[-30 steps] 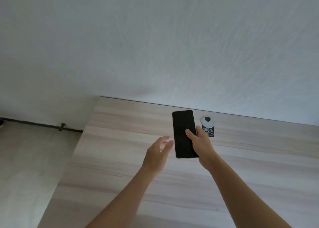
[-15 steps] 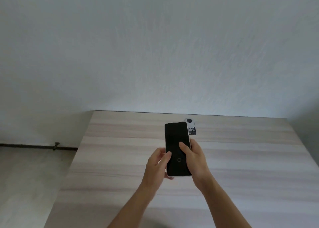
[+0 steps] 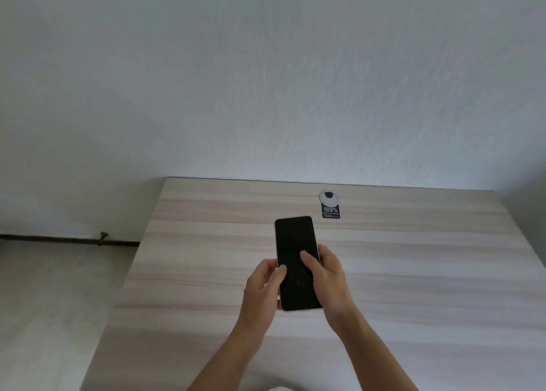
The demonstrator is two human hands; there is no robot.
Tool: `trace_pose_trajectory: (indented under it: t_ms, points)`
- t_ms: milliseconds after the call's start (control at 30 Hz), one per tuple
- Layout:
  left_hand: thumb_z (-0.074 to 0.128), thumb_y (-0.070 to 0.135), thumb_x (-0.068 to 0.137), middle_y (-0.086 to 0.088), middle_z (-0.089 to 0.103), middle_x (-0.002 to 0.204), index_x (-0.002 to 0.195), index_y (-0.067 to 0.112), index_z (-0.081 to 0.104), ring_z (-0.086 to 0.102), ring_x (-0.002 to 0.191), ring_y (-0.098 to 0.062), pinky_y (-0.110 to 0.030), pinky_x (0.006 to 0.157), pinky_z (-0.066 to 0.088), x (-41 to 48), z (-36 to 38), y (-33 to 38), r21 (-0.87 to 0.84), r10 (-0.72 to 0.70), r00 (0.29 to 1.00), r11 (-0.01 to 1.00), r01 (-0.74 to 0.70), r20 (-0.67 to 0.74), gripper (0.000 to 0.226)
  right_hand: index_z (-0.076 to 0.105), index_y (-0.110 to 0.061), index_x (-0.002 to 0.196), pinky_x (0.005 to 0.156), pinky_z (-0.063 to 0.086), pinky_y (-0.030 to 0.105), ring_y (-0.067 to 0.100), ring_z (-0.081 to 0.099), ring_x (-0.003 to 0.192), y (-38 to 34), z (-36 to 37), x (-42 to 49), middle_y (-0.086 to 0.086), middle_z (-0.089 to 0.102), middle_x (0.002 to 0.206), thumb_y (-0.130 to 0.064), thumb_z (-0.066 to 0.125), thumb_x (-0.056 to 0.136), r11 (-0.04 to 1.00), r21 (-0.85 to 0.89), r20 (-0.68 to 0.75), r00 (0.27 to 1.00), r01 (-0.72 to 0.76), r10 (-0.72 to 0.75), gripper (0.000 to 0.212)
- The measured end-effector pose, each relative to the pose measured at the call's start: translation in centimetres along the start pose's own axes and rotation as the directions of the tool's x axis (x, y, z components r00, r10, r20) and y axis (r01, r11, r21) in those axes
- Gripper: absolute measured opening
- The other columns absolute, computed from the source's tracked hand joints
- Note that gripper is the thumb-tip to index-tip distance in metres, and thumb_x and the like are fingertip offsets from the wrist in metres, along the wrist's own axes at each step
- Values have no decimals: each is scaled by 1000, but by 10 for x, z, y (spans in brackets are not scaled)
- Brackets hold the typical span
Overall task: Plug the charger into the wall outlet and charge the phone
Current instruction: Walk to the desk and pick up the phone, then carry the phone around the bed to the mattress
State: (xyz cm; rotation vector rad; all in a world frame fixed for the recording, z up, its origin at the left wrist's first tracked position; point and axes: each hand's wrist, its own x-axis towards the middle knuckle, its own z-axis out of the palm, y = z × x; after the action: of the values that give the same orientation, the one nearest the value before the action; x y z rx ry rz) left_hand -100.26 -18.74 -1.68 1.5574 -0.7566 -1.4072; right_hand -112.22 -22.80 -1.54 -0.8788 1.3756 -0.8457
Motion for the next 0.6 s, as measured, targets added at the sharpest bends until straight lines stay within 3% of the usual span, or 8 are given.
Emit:
trace_pose_trajectory:
  t_ms: [300,600]
  points:
    - [48,25,101,-8,70,100,102,15,64,69,95,-21,-46,78,61,-35,5,-6,-111,-31,968,994,3,-248,19,61,-16,102,72,62,42,26,72,84,-3,5,-7,10,72,95,-25,56,98,995,-96,226,974,13,9,12]
    - [50,21,100,-12,69,99,99,11,65,69,93,-24,-41,73,62,-104,6,-46,-267,-93,837,961,-66,-539,17,64,-14,99,64,57,32,21,72,79,26,20,-46,7,73,91,-26,57,97,949,-281,493,870,141,16,13]
